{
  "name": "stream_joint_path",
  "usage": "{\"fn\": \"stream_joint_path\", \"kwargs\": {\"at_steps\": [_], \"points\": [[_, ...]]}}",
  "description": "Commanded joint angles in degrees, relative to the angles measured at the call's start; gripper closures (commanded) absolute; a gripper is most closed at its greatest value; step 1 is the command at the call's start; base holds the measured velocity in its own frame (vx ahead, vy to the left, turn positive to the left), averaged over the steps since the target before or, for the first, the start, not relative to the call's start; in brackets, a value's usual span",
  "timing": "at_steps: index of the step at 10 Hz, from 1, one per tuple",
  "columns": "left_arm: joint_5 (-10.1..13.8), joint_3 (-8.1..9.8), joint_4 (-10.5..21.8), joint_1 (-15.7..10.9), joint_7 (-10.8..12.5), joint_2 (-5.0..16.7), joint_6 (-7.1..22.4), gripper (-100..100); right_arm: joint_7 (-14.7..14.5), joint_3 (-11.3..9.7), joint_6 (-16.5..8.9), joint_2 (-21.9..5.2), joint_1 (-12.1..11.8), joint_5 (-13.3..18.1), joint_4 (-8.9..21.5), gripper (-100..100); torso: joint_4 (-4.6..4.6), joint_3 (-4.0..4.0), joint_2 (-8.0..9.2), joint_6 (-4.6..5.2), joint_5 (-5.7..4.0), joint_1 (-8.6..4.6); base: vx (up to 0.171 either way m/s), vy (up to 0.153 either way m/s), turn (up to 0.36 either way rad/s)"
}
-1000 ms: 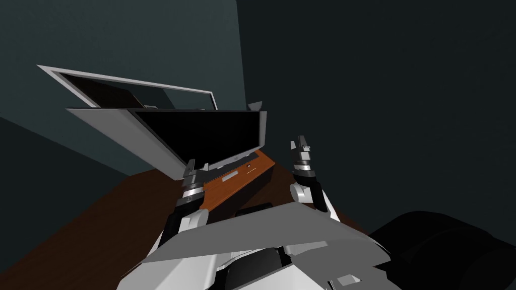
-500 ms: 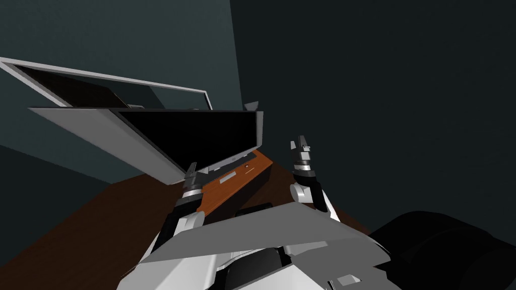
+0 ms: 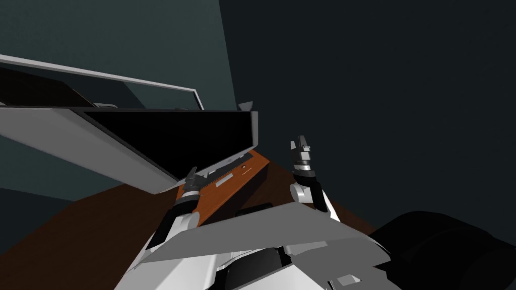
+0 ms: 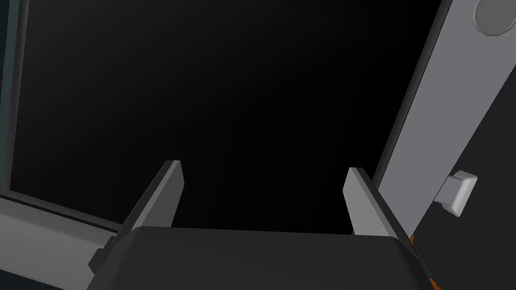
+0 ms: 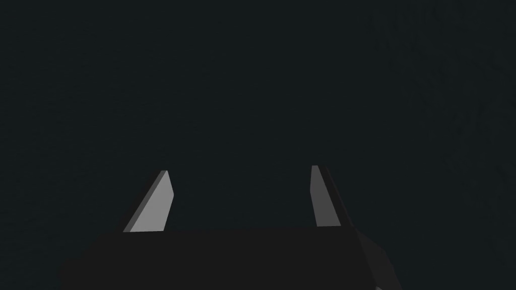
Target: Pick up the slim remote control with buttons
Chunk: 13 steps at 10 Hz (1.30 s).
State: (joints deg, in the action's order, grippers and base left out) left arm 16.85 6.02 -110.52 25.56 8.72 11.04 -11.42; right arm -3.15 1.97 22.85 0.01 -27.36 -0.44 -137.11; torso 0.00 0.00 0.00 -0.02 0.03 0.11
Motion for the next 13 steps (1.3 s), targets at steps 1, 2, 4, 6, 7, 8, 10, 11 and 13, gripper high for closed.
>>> {"fn": "stream_joint_path", "kwargs": {"at_steps": [1,2,4,6,7,8,10,11,13], "points": [[1.5,1.04,2.8,-0.1,1.8,1.2,2.7,-100,0.0,0.0,0.0,0.0,0.0,0.0,0.0,0,0.00,0.00,0.00,0.00,0.00,0.00,-0.001,0.018,-0.198],[1.5,1.04,2.8,-0.1,1.8,1.2,2.7,-100,0.0,0.0,0.0,0.0,0.0,0.0,0.0,0,0.00,-0.01,-0.01,0.03,0.00,-0.01,-0.001,0.021,-0.110],[4.2,3.27,7.3,-1.1,5.0,3.6,7.1,-100,0.0,0.0,0.0,0.0,0.0,0.0,0.0,0,0.00,-0.01,-0.01,0.04,0.00,0.01,-0.009,0.025,-0.308],[5.6,4.34,10.1,-1.7,6.6,4.7,10.5,-100,0.0,0.0,0.0,0.0,0.0,0.0,0.0,0,0.00,0.00,0.01,-0.02,0.01,0.05,-0.007,0.030,-0.145],[5.6,4.34,10.2,-1.7,6.6,4.7,11.6,-100,0.0,0.0,0.0,0.0,0.0,0.0,0.0,0,0.00,0.00,-0.01,0.02,0.01,0.03,-0.003,0.021,-0.121],[7.0,5.38,12.0,-2.3,8.1,5.9,13.8,-100,0.0,0.0,0.0,0.0,0.0,0.0,0.0,0,0.00,-0.01,-0.01,-0.01,0.00,0.00,-0.004,0.016,-0.236],[8.3,6.37,14.2,-2.9,9.7,7.0,17.0,-100,0.0,0.0,0.0,0.0,0.0,0.0,0.0,0,0.00,-0.01,-0.02,-0.02,0.00,-0.01,-0.005,0.019,-0.188],[8.3,6.37,15.4,-2.9,9.7,7.0,17.8,-100,0.0,0.0,0.0,0.0,0.0,0.0,0.0,0,0.00,-0.01,-0.02,0.03,0.00,-0.01,-0.007,0.021,-0.142],[9.6,7.33,18.3,-3.5,11.2,8.1,21.0,-100,0.0,0.0,0.0,0.0,0.0,0.0,0.0,0,0.00,-0.01,-0.01,0.03,0.00,0.01,-0.009,0.020,-0.197]]}}
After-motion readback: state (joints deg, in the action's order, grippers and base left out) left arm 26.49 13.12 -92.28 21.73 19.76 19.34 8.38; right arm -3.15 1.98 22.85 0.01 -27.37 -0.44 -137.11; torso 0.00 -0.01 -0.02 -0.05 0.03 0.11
